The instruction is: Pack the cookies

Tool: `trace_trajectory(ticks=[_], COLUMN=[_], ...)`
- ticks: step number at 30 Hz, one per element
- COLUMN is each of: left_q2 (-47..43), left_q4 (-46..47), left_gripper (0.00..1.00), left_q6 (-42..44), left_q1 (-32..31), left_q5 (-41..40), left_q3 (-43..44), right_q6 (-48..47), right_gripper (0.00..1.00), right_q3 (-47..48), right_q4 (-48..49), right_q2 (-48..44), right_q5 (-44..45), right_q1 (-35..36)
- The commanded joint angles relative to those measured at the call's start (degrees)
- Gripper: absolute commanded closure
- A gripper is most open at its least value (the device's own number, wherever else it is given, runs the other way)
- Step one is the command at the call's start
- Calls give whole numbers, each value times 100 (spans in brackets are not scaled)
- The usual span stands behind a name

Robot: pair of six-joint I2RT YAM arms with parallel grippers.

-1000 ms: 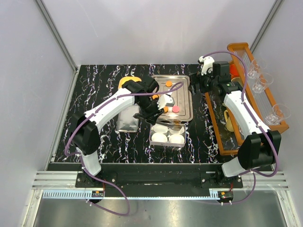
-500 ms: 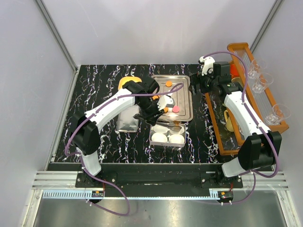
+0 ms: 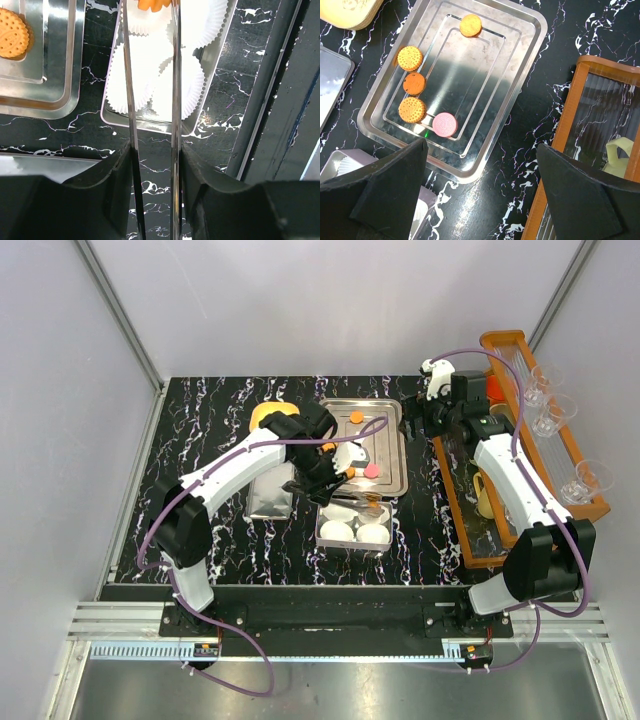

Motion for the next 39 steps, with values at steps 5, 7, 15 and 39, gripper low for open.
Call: trace_trajectory(ticks=[5,7,15,39], left_q2=[-98,-115,-168,130], left_q4=[267,285,346,874], left_gripper=[55,55,55,56], left_q6=[36,36,1,-623], left_q1=[-33,-24,-24,599], left_q5=[-48,-66,-39,-101], left_q3=[-83,-118,-110,971], right_q6=[62,62,88,71], right_gripper=[0,0,0,0], right_q3=[101,127,66,-39], right_q4=[192,191,200,235], right_q2=[-147,-121,-112,-156], right_q5=[-17,-17,-34,1], right_q1=[-16,-16,-25,-16])
